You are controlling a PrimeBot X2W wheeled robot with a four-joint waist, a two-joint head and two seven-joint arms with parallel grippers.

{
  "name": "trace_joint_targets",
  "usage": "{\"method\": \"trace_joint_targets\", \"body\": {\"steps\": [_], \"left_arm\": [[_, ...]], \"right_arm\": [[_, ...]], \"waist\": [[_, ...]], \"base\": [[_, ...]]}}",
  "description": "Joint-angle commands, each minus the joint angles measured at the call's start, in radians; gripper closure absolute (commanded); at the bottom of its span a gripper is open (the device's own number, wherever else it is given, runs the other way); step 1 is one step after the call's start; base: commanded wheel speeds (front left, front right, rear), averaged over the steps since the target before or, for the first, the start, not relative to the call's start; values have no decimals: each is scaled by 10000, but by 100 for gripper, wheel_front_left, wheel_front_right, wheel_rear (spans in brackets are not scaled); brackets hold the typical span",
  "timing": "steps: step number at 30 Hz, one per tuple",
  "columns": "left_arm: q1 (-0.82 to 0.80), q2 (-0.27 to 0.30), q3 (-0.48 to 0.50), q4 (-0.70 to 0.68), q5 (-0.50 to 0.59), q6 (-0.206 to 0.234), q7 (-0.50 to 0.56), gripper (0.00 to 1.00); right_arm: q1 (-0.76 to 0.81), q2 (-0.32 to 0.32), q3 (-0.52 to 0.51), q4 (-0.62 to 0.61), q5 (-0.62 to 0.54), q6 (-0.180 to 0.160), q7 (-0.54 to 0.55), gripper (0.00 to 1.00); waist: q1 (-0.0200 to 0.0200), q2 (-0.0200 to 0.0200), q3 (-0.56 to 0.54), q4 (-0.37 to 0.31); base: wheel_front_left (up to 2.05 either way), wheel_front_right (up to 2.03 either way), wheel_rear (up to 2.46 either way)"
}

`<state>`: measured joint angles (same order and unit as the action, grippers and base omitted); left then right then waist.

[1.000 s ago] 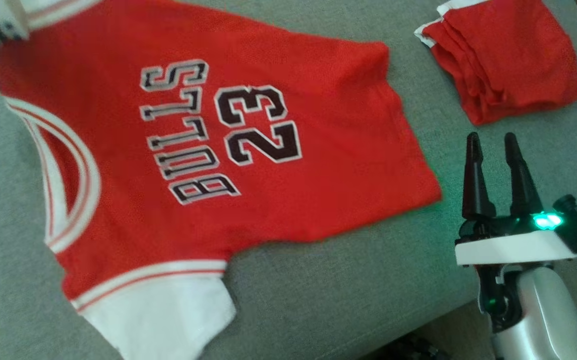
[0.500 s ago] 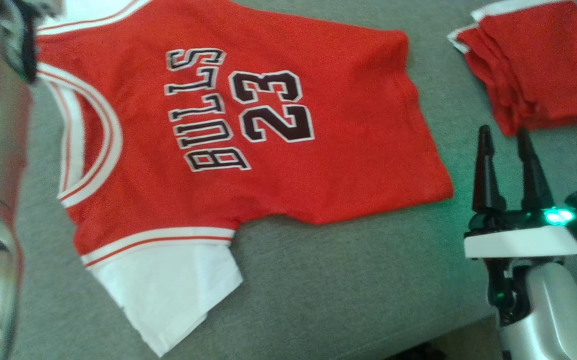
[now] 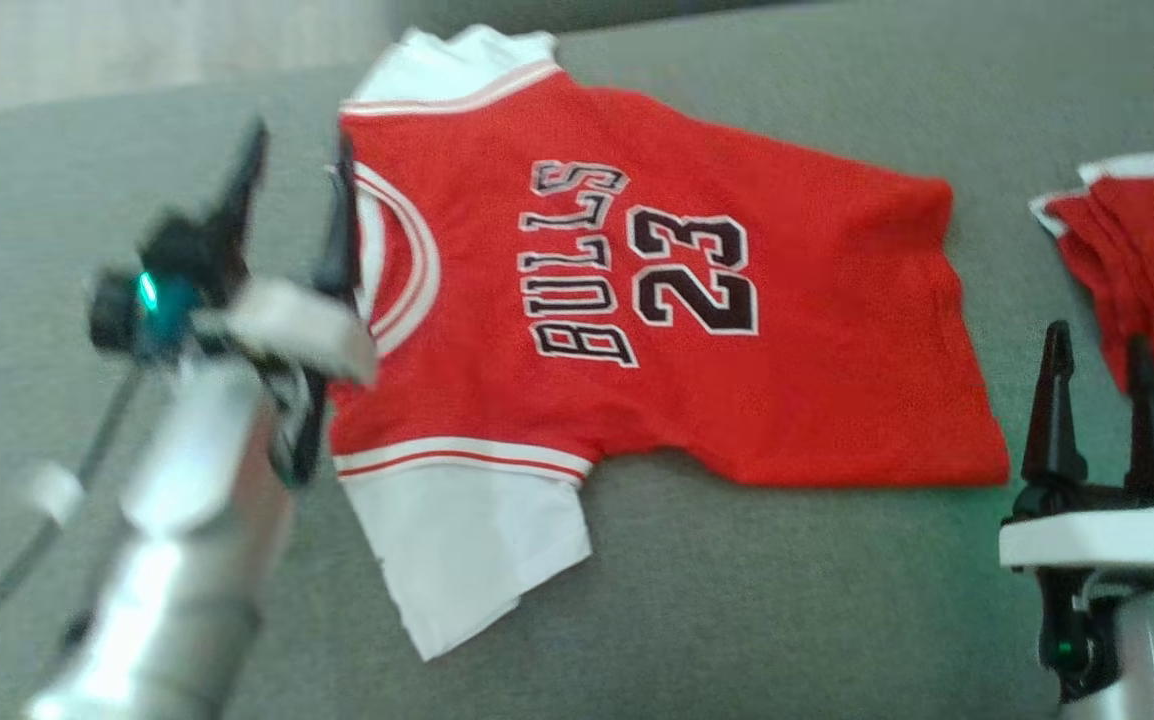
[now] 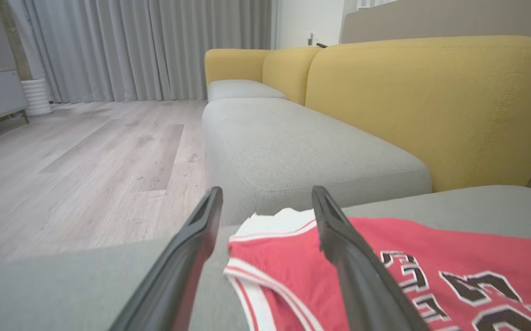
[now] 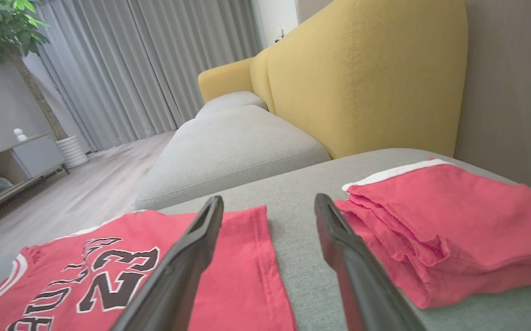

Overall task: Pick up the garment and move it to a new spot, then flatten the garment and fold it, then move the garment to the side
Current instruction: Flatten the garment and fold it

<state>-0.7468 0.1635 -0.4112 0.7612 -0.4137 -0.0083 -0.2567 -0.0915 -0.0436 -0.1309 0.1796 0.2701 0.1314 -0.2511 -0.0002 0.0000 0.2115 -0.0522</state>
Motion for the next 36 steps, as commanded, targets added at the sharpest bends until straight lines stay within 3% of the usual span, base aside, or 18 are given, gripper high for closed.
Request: {"method": "trace_joint_targets", "body": {"steps": [1, 10, 16, 26, 36], "left_arm": [[-101, 250, 372, -409, -14, 75, -49, 0], [3938, -177, 675, -2945, 200, 840, -50, 0], [5775, -571, 856, -4019, 209, 1164, -50, 0], [6524, -848, 944, -4467, 375, 1205, -41, 0], [6886, -897, 480, -3402, 55, 1256, 1623, 0]], "right_arm": [[-96, -66, 219, -295, -70, -7, -107, 0], [686, -66, 360, -228, -70, -7, -107, 0], [1127, -66, 465, -185, -17, -7, -107, 0], [1212, -66, 479, -354, -97, -7, -107, 0], [1172, -66, 508, -308, 101, -7, -107, 0]], "waist": [[2, 0, -663, 629], [2, 0, -1689, 1066], [2, 0, -2150, 1112], [2, 0, -2169, 1142], [2, 0, -2025, 1050]], "base": [[0, 0, 0], [0, 0, 0], [0, 0, 0], [0, 0, 0], [0, 0, 0]]}}
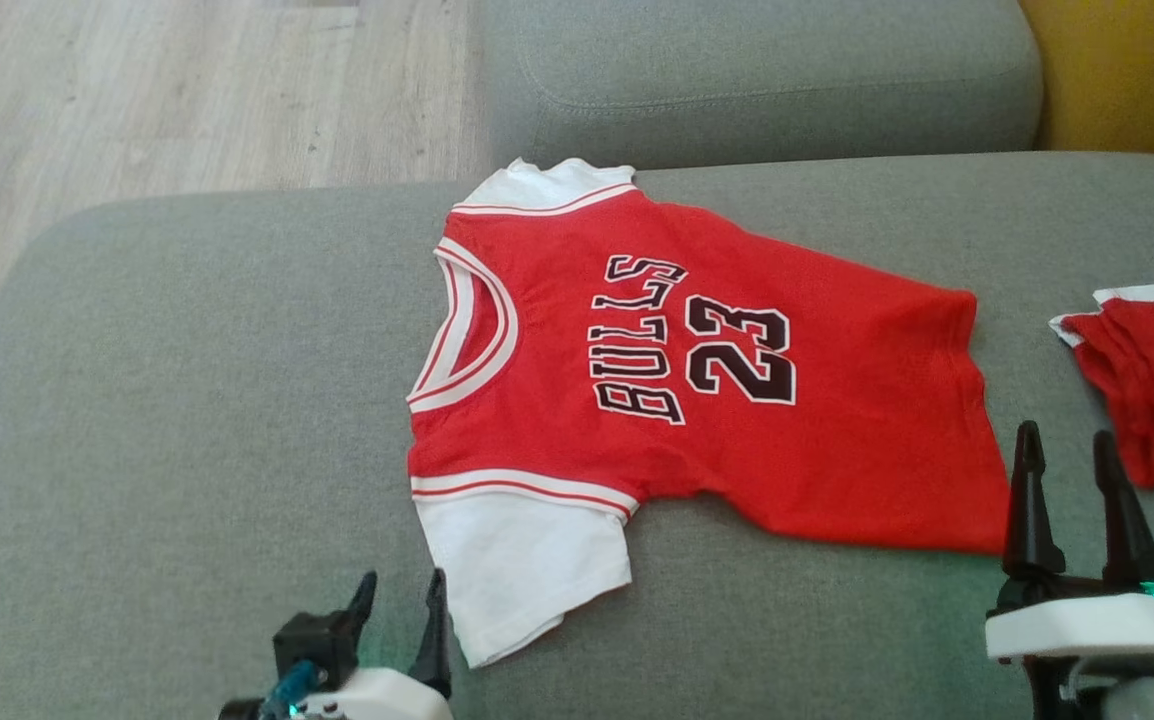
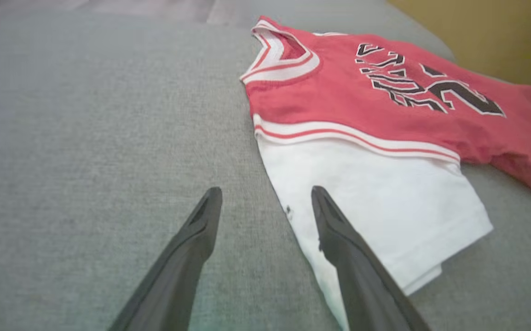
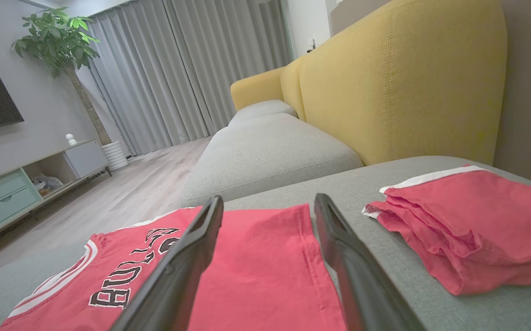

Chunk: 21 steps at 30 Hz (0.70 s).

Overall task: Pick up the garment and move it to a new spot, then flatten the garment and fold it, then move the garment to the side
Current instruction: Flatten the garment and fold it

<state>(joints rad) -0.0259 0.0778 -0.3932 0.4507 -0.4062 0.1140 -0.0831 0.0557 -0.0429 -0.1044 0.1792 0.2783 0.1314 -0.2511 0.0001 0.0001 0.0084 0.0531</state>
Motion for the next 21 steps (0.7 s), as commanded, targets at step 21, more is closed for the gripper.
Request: {"method": "trace_joint_targets", "body": {"steps": [21], "left_arm": [[-187, 26, -764, -230, -213, -334, 2090, 0]], "right_arm": [[-663, -74, 208, -88, 73, -7, -107, 0]], "waist": [[-1, -1, 563, -472]], "base": [[0, 0, 0]]}}
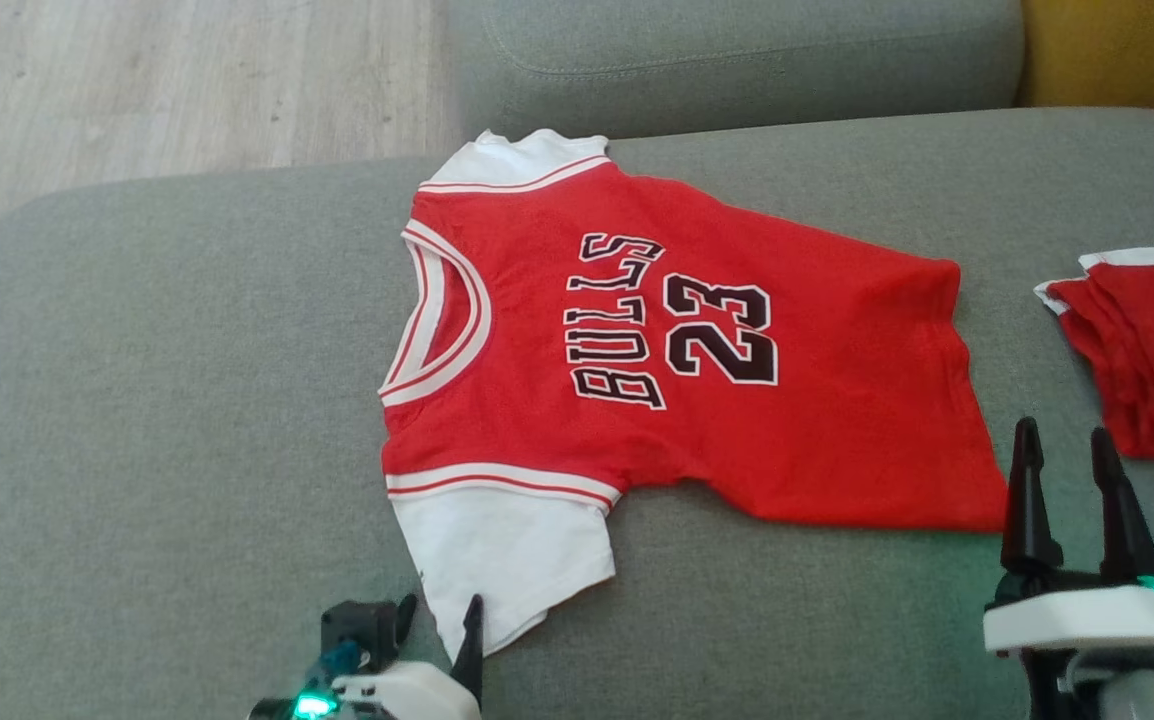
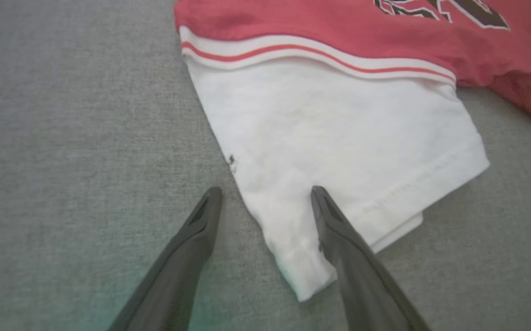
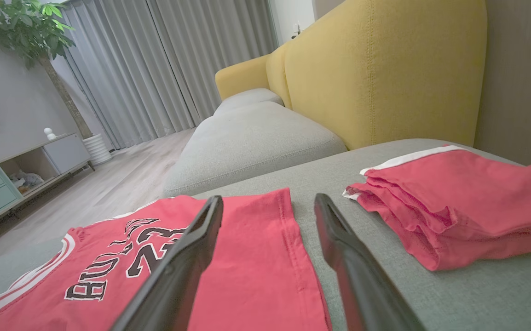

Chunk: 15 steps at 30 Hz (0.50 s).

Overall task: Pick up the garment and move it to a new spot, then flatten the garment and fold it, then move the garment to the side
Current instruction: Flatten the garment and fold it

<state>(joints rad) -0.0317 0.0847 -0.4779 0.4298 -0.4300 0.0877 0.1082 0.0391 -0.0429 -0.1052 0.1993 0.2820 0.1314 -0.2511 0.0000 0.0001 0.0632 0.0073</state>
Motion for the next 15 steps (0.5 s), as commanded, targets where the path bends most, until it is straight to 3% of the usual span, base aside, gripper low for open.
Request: {"method": "trace_joint_targets", "body": {"steps": [1, 3, 4, 5, 6, 7, 15], "left_arm": [[-134, -28, 22, -13, 42, -87, 272, 0], [-152, 10, -81, 8, 63, -119, 468, 0], [-165, 29, -121, 0, 71, -138, 533, 12], [-173, 48, -149, -6, 72, -151, 582, 63], [-191, 75, -179, -14, 86, -162, 621, 89], [-228, 98, -168, -62, 94, -164, 569, 100], [-660, 23, 492, -821, -179, -111, -1116, 100]], "right_arm": [[-516, -74, 213, -290, 32, -7, -107, 0], [-537, -74, 214, -282, 22, -7, -107, 0], [-543, -74, 215, -275, 20, -7, -107, 0], [-548, -74, 214, -267, 19, -7, -107, 0], [-554, -74, 205, -263, 20, -7, -107, 0], [-560, -74, 190, -258, 21, -7, -107, 0], [-454, -74, 59, -46, -114, -7, -107, 0]], "waist": [[0, -1, 35, -37], [0, -1, 61, -82], [0, -1, 70, -101], [0, -1, 83, -121], [0, -1, 96, -135], [0, -1, 108, -145], [0, -1, 16, -82]], "base": [[0, 0, 0], [0, 0, 0], [0, 0, 0], [0, 0, 0], [0, 0, 0], [0, 0, 0], [0, 0, 0]]}}
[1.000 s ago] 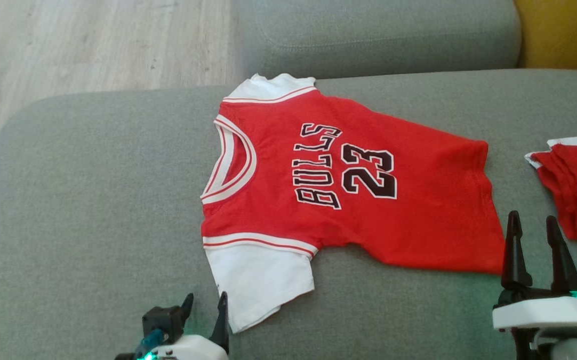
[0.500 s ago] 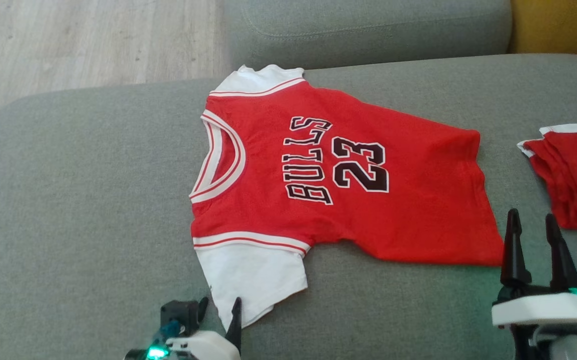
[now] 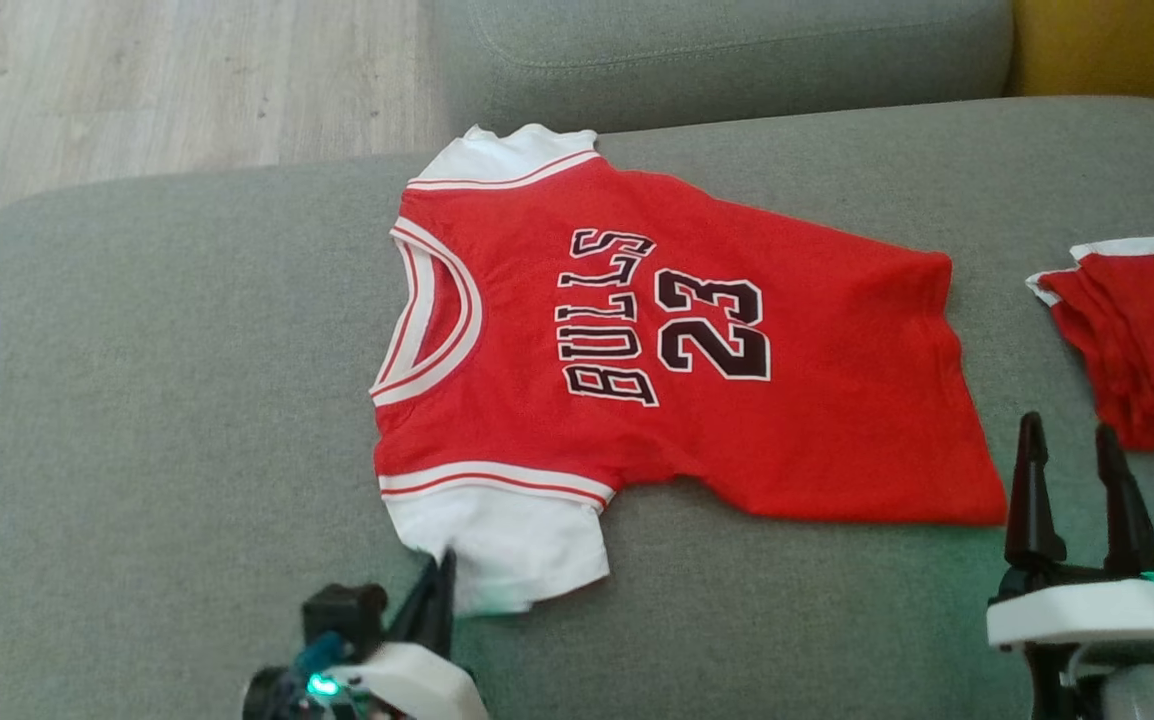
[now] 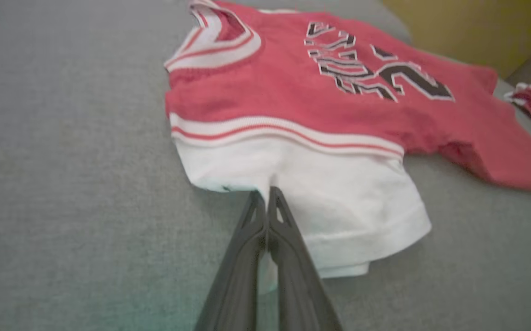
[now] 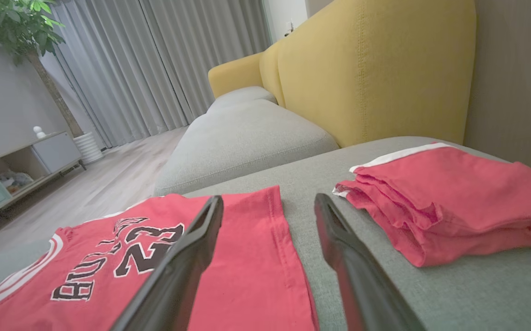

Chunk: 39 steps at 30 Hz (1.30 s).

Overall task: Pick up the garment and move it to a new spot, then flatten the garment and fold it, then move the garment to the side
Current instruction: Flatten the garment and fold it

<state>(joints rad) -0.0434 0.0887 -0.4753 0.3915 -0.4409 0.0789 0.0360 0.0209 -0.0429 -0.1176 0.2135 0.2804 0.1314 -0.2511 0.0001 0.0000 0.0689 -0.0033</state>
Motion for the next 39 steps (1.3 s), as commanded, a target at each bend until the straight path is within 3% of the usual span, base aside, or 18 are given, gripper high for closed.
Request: {"method": "trace_joint_targets", "body": {"steps": [1, 6, 11, 18, 24, 37, 38, 39], "left_arm": [[-599, -35, 557, -558, -116, -58, -705, 100], [-798, -73, 1024, -964, -184, -37, -2221, 100], [-903, -117, 1280, -1206, -212, -41, -2727, 100], [-855, -201, 1385, -1316, -182, -159, -2934, 100], [-859, -250, 1279, -1197, -115, -282, -2962, 100], [-1089, -281, 1075, -1112, 114, -458, -2974, 100], [-1106, -278, 1076, -1111, 122, -471, -2975, 100], [-1122, -273, 1079, -1109, 129, -480, -2975, 100]], "right_arm": [[-238, -74, 149, -86, -152, -7, -107, 0], [-135, -74, -30, 885, -223, -7, -107, 0], [-231, -74, -154, 1700, -534, -7, 51, 0], [-530, -73, -12, 2870, -288, -7, 593, 0], [-952, -73, 180, 3496, 117, -7, 437, 0], [-1869, -73, 271, 5204, -114, -7, 490, 0], [-1917, -73, 338, 5331, -45, -7, 485, 59], [-1965, -73, 404, 5429, 26, -7, 458, 100]], "waist": [[-1, 0, -67, 32], [-1, 0, -206, 61], [-1, 0, -197, 98], [-1, 0, -165, 117], [-1, 0, -125, 179], [-1, 0, 218, 397], [-1, 0, 225, 408], [-1, 0, 230, 414]], "base": [[0, 0, 0], [0, 0, 0], [0, 0, 0], [0, 0, 0], [0, 0, 0], [0, 0, 0], [0, 0, 0], [0, 0, 0]]}}
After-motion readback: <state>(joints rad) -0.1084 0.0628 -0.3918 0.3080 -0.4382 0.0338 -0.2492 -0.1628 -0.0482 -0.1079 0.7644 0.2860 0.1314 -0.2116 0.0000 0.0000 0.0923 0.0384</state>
